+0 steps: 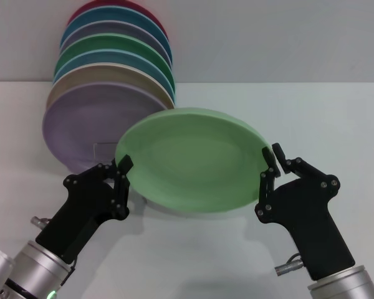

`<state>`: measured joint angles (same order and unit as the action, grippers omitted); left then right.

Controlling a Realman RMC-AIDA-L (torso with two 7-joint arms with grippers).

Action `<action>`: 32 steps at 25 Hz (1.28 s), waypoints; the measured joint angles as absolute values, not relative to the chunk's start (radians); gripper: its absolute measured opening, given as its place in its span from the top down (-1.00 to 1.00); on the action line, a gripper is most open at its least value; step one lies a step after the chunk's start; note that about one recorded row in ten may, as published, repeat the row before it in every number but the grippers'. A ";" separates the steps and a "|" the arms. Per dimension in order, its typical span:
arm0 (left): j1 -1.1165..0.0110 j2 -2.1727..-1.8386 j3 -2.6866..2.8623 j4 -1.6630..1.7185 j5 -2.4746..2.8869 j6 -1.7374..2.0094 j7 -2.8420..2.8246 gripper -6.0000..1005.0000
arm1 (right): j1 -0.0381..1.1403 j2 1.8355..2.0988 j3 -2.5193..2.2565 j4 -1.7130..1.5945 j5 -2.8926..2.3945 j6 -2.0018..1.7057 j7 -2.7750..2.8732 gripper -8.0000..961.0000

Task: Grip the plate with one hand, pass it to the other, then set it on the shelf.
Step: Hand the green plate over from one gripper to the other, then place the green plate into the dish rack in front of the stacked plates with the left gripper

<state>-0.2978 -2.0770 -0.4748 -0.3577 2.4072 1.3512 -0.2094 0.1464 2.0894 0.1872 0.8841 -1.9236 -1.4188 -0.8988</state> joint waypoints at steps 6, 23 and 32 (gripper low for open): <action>-0.290 -2.075 -0.497 -0.361 2.407 1.358 -0.198 0.92 | 0.155 2.085 0.178 0.870 -1.930 -1.425 -0.895 0.77; -0.242 -2.065 -0.576 -0.333 2.409 1.544 -0.205 0.92 | 0.174 2.085 0.079 0.663 -1.967 -1.596 -0.655 0.43; -0.290 -2.062 -0.683 -0.245 2.416 1.637 -0.202 0.92 | 0.206 2.084 0.131 0.603 -1.963 -1.498 -0.608 0.43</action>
<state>-0.2898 -2.0621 -0.6825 -0.2452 2.4156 1.6373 -0.2018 0.2058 2.0844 0.1310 0.6035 -1.9631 -1.4980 -0.6081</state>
